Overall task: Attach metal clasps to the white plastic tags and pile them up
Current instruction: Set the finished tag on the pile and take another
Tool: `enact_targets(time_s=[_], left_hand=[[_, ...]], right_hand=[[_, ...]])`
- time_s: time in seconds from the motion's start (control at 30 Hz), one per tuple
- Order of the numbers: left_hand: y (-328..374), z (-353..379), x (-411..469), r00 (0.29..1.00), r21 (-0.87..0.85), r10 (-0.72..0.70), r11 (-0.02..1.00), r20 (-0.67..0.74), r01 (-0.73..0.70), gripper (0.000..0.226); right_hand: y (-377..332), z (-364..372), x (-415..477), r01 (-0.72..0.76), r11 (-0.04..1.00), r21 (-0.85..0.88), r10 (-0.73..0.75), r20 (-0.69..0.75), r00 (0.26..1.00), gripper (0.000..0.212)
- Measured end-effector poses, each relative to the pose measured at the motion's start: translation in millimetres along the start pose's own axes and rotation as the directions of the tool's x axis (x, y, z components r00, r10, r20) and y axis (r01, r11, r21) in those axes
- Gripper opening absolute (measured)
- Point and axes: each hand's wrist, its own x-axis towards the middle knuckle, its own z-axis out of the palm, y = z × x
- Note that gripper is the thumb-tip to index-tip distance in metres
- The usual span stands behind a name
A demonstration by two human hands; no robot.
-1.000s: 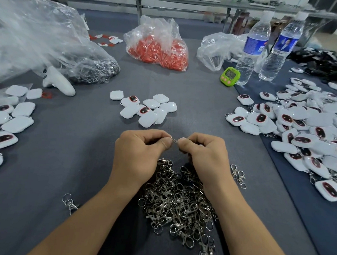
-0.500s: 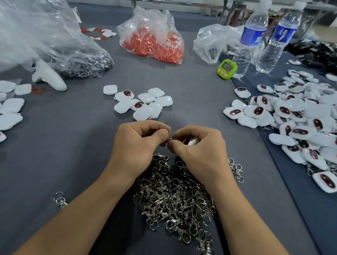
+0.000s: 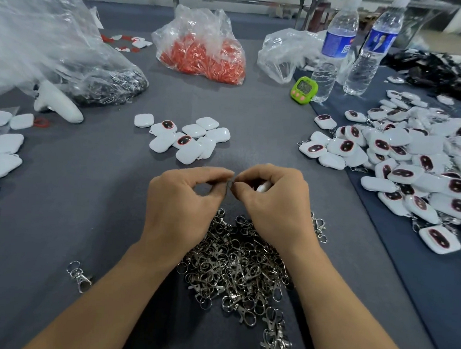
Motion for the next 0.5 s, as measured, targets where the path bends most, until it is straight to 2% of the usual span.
enact_targets(time_s=[0.1, 0.2, 0.37, 0.5], left_hand=[[0.4, -1.1, -0.3, 0.999, 0.024, 0.008, 1.000, 0.049, -0.009, 0.022], [0.3, -1.1, 0.9, 0.995, 0.037, -0.074, 0.997, 0.070, 0.071, 0.018], [-1.3, 0.1, 5.1, 0.972, -0.193, -0.210, 0.955, 0.105, 0.227, 0.021], [-4.2, -1.7, 8.5, 0.960, -0.328, -0.237, 0.904, 0.150, 0.275, 0.026]], right_hand=[[0.6, -0.6, -1.4, 0.039, 0.997, -0.073, -0.039, -0.003, 0.999, 0.019], [-0.9, -1.2, -3.1, 0.043, 0.995, -0.090, -0.045, -0.013, 0.999, 0.016], [-4.4, -3.1, -5.4, 0.099, 0.992, -0.075, -0.104, -0.075, 0.992, 0.019], [-4.9, -3.1, -5.9, 0.083, 0.995, -0.051, -0.086, -0.057, 0.995, 0.018]])
